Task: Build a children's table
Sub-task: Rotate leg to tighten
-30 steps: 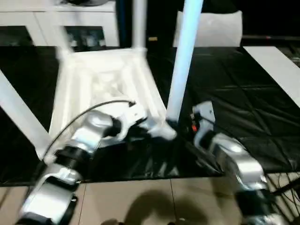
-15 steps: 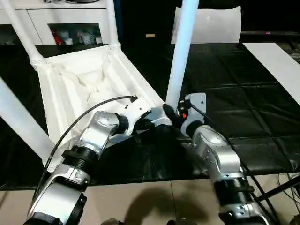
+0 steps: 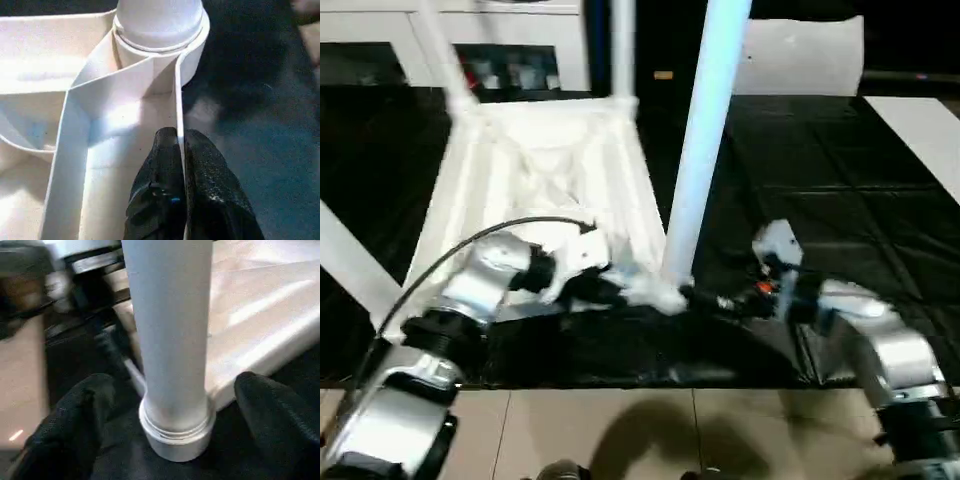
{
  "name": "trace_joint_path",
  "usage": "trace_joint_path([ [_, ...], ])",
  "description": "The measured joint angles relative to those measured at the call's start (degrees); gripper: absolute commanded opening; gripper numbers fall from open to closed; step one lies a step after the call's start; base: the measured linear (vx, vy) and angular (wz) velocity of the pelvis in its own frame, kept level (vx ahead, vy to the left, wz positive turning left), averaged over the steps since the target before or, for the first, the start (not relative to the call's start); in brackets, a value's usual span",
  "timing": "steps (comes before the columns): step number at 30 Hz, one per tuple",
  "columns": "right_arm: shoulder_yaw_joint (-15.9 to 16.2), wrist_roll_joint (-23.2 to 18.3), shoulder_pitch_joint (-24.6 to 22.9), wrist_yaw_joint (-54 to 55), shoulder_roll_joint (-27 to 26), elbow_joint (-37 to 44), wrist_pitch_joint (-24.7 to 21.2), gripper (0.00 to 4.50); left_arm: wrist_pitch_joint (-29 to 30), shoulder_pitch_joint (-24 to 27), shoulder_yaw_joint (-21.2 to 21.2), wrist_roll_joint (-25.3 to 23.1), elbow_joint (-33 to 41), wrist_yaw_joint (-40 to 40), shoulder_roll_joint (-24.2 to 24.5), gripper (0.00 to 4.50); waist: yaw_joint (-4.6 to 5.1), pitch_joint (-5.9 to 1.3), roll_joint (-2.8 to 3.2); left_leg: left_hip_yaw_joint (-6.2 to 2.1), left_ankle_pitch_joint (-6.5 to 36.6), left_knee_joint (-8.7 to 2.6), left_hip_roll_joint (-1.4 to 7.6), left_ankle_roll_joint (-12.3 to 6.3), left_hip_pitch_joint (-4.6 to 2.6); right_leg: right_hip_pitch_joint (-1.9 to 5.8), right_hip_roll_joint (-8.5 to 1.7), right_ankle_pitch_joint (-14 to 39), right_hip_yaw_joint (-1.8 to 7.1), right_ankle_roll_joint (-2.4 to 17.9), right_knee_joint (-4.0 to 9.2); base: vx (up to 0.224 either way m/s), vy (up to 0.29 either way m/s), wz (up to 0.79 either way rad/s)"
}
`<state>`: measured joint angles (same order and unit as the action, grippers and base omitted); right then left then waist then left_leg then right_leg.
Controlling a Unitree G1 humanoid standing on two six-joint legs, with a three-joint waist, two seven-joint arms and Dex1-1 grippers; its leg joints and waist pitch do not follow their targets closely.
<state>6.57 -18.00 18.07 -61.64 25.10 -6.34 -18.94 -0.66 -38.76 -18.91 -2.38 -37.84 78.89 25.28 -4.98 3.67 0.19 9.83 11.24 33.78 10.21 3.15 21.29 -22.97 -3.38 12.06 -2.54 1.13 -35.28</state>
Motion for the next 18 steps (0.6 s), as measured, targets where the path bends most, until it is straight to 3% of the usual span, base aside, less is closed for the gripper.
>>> trace_joint_path([
  [4,2.21,-1.17,0.96,-6.67,2.3,-0.06,-1.73,4.38,-1.22,-0.01,-1.62,0.47,0.52,5.14,0.54,0.0,-1.24,0.0,0.0,0.01,-0.02,0.1,0.02,-0.04,0.01,0.04,-0.04,0.0,-0.04,0.0,-0.06,0.0,0.0,0.0],
  [7,3.78,-1.73,2.18,-10.46,2.96,-0.56,-1.9,4.0,-2.5,-0.15,-2.63,0.42,0.54,7.31,0.49,0.0,-1.72,0.0,-0.02,0.02,-0.08,0.17,0.01,-0.13,0.01,0.08,-0.08,-0.05,-0.04,0.08,-0.08,0.0,0.0,0.0],
  [18,6.57,-2.1,3.78,-15.46,3.23,-3.34,-2.2,3.03,-4.47,-0.59,-4.22,0.29,0.54,9.36,0.05,0.0,-1.81,0.02,-0.09,0.04,-0.16,0.18,0.01,-0.21,0.01,0.1,-0.09,-0.1,-0.07,0.13,-0.1,0.0,0.0,0.0],
])
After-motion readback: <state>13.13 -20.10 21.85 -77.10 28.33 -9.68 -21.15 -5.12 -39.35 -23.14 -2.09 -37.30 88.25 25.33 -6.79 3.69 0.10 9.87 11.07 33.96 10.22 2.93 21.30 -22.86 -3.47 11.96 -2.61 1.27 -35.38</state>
